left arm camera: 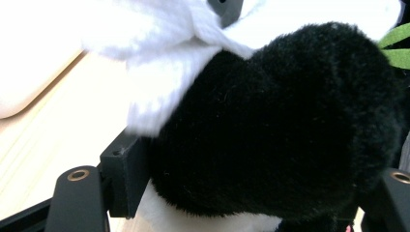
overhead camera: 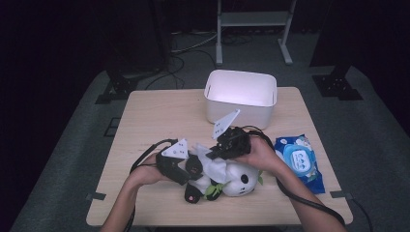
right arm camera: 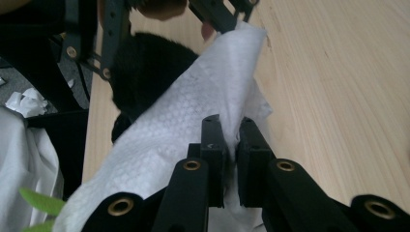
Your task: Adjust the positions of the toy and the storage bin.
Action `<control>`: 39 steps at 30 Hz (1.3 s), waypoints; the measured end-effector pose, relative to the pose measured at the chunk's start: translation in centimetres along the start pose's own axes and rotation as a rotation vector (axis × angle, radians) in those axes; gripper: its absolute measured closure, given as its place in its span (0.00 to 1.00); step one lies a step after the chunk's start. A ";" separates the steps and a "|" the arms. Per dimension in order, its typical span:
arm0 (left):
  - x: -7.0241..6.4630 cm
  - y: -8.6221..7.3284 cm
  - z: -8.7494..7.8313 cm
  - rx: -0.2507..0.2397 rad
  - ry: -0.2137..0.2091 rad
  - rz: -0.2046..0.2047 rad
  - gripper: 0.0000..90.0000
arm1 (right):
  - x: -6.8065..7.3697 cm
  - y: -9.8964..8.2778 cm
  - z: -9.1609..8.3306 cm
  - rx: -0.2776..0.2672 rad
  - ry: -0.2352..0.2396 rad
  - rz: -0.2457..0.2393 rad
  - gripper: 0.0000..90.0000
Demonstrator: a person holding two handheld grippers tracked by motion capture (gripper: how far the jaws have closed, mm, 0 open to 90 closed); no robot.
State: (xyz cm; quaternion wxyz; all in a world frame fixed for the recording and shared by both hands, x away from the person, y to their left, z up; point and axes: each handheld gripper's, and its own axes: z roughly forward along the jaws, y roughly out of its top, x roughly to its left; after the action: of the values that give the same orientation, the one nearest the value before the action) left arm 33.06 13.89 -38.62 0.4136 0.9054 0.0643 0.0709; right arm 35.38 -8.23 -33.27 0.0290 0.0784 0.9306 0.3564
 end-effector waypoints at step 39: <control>1.1 -2.0 2.1 -0.008 -0.099 -0.154 0.03 | 0.0 -6.0 -2.5 0.055 -0.076 0.070 0.92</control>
State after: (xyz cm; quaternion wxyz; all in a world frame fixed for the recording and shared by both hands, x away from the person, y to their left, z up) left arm 34.45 13.78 -41.42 0.4242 0.8985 0.1129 -0.0059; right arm 34.31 -14.31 -35.41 0.0497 0.1251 0.9349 0.3284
